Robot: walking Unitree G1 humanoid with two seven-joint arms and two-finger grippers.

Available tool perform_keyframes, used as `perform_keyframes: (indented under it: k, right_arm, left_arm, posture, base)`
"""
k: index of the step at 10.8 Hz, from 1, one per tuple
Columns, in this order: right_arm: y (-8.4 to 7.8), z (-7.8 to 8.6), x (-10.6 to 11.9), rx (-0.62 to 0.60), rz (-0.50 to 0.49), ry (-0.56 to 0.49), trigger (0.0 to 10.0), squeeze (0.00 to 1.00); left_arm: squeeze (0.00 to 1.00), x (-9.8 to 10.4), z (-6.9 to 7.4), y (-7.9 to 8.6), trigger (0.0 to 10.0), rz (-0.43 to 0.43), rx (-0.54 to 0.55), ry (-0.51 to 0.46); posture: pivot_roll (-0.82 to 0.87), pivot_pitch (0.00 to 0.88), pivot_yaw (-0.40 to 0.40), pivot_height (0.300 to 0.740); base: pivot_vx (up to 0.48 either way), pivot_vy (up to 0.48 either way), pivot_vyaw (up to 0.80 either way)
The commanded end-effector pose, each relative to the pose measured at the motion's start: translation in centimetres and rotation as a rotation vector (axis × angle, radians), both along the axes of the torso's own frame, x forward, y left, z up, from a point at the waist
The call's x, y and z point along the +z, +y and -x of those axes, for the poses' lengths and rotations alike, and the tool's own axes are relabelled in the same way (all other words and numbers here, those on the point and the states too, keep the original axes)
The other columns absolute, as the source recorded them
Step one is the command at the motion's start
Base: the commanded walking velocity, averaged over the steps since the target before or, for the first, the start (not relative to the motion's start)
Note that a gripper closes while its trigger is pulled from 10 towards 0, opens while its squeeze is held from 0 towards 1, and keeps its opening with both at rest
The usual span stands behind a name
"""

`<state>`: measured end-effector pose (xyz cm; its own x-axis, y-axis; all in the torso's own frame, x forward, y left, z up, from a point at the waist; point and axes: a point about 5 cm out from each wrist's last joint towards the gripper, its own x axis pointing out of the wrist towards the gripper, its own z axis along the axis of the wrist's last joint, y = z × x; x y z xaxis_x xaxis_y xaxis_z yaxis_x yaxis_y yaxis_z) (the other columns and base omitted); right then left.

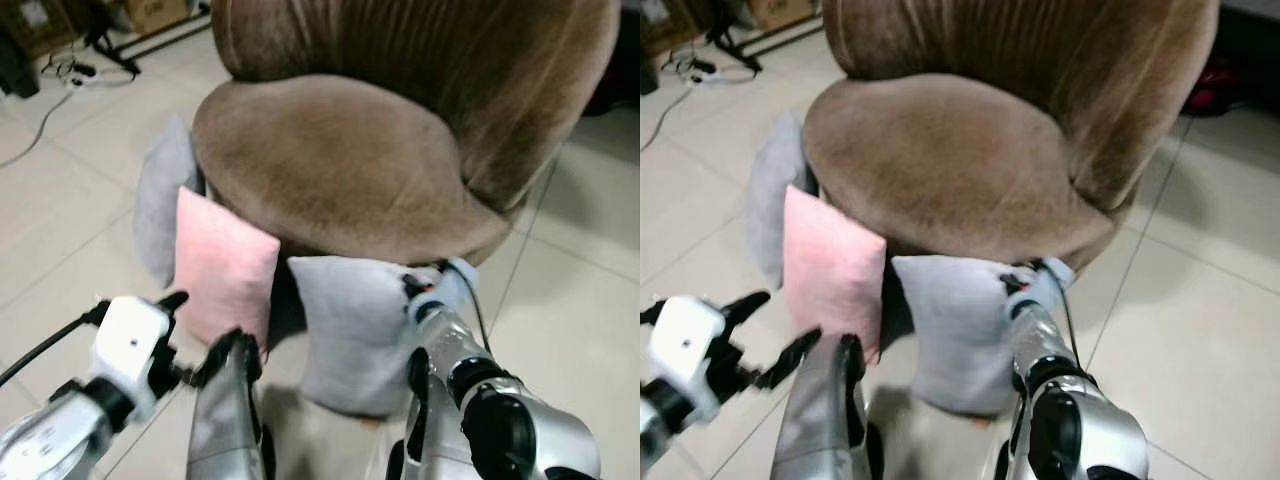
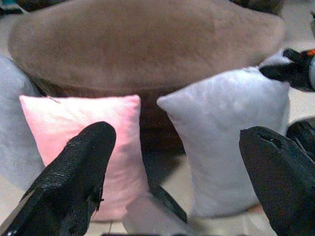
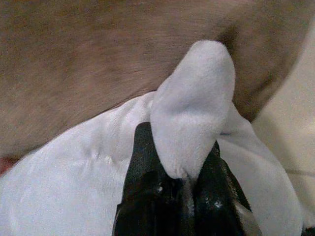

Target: Move the pillow to the sofa from floor

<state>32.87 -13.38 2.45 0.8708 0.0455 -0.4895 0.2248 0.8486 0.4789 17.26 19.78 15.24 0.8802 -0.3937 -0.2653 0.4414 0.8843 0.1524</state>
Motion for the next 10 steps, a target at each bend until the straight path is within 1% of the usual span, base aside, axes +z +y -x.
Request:
perform_keyframes:
  k: [1,2,3,4,5,6,7,8,9,10]
  right_arm:
    - [1.1,-1.0,1.5,0.099,0.001,-0.084,0.0,0.0]
    - [1.0,-1.4,2.4,0.111,-0.041,-0.146,0.0,0.0]
    - [0.7,-1.8,3.5,0.118,-0.037,-0.209,0.0,0.0]
    - [0.3,-2.0,5.3,0.097,-0.074,-0.297,0.0,0.0]
    - [-0.1,-1.8,8.6,0.05,-0.136,-0.439,0.0,0.0]
    - [0.2,-1.0,11.3,0.122,-0.072,-0.562,0.0,0.0]
    - [0.8,0.0,13.7,0.181,0.027,-0.644,0.0,0.0]
    - [0.6,0.7,15.0,0.147,0.018,-0.663,0.0,0.0]
    - [0.1,1.7,15.8,0.13,0.053,-0.68,0.0,0.0]
    - [-0.4,2.6,16.8,0.114,0.094,-0.703,0.0,0.0]
  left_arm:
    - [0.0,-0.5,-0.5,-0.1,10.0,-0.006,0.012,-0.012]
    - [0.0,-0.8,-1.6,-0.1,10.0,-0.007,0.025,-0.033]
    - [0.0,-0.8,-2.5,0.1,10.0,0.005,0.053,-0.064]
    - [0.0,-0.6,-3.1,0.5,10.0,0.0,0.083,-0.091]
    - [0.0,-0.3,-4.3,0.8,10.0,0.02,0.147,-0.135]
    - [0.0,0.2,-5.3,0.4,10.0,0.062,0.182,-0.186]
    - [0.0,0.9,-6.3,-0.5,10.0,0.089,0.202,-0.234]
    - [0.0,1.4,-6.9,-1.2,10.0,0.103,0.201,-0.272]
    - [0.0,1.9,-7.3,-1.5,10.0,0.104,0.211,-0.312]
    - [0.0,2.6,-7.3,-2.0,10.0,0.109,0.209,-0.347]
  posture:
    - [0.06,0.0,0.016,0.476]
    - [0.04,0.0,0.015,0.476]
    - [0.01,0.0,0.018,0.476]
    - [-0.01,0.0,0.023,0.476]
    - [-0.04,0.0,0.034,0.476]
    - [-0.06,0.0,0.045,0.476]
    - [-0.09,0.0,0.049,0.476]
    - [-0.09,0.0,0.049,0.476]
    - [-0.11,0.0,0.05,0.476]
    - [-0.11,0.0,0.045,0.476]
  base:
    - [0.0,0.0,0.0]
    - [0.0,0.0,0.0]
    - [0.0,0.0,0.0]
    - [0.0,0.0,0.0]
    - [0.0,0.0,0.0]
    - [0.0,0.0,0.0]
    - [0.0,0.0,0.0]
    - [0.0,0.0,0.0]
    - [0.0,0.0,0.0]
    - [0.0,0.0,0.0]
